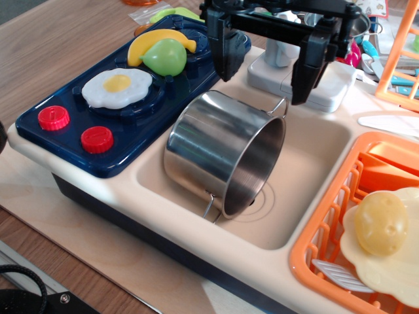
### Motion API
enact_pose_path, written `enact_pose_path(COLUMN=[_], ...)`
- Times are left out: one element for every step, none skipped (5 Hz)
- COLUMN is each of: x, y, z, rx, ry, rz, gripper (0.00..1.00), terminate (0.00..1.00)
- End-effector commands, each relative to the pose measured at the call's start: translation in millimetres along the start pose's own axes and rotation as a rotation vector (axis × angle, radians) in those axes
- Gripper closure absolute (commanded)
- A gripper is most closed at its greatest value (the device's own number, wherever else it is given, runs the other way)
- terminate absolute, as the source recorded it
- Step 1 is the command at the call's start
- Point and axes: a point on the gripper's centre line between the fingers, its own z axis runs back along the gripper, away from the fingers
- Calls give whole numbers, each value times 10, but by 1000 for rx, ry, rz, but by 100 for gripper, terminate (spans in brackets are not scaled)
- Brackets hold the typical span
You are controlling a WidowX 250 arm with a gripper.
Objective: Flip pot upright which is in sink
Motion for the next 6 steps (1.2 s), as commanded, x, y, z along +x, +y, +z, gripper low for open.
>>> enact_pose_path(x=[0, -70, -151, -62, -55, 0], y=[0, -47, -65, -102, -139, -110], z=[0, -23, -72, -135, -220, -297], rx=[0, 101, 210, 249, 352, 345], ry=[0, -47, -95, -126, -173, -179], rz=[0, -43, -85, -112, -156, -164], gripper=[0, 0, 0, 0, 0, 0], terminate=[0, 0, 0, 0, 0, 0])
